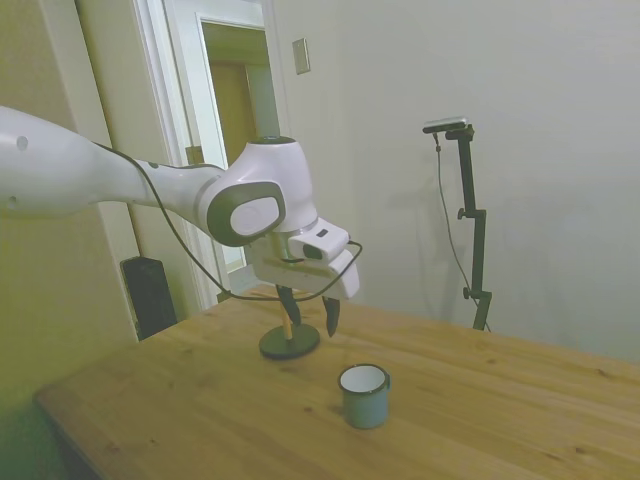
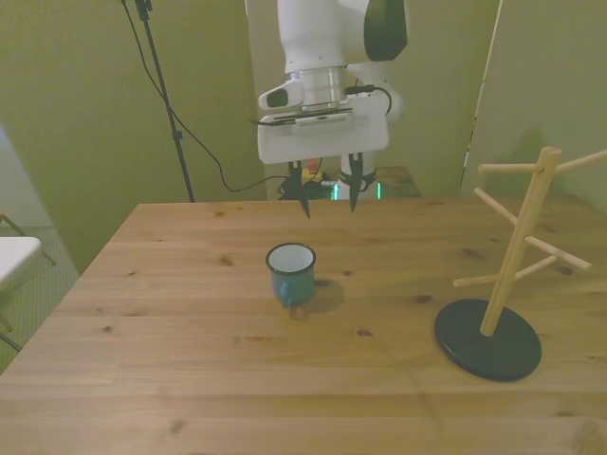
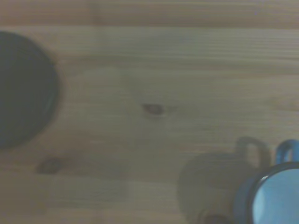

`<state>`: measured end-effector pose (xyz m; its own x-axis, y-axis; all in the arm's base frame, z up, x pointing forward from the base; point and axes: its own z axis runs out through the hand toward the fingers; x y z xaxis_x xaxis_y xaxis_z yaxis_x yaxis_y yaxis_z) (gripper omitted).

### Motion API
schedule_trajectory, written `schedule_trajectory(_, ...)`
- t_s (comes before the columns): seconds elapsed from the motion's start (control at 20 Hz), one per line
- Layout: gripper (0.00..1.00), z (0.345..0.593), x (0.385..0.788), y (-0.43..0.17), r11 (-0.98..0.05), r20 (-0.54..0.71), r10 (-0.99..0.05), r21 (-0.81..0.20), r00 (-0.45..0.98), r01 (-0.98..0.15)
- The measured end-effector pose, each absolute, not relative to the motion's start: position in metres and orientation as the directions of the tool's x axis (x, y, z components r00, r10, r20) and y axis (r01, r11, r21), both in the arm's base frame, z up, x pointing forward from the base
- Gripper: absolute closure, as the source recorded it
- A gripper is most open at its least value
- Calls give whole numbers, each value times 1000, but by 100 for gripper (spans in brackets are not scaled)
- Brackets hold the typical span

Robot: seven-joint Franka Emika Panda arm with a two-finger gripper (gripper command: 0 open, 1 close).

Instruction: Unload the mug

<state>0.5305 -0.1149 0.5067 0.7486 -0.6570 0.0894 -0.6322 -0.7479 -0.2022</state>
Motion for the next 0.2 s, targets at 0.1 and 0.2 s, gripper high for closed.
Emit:
schedule_trajectory(0.1, 0, 507, 528, -99, -769, 74, -632, -184, 772, -612)
schedule_trajectory(0.2, 0, 506, 529, -90, -782, 81, -619, -152, 781, -604)
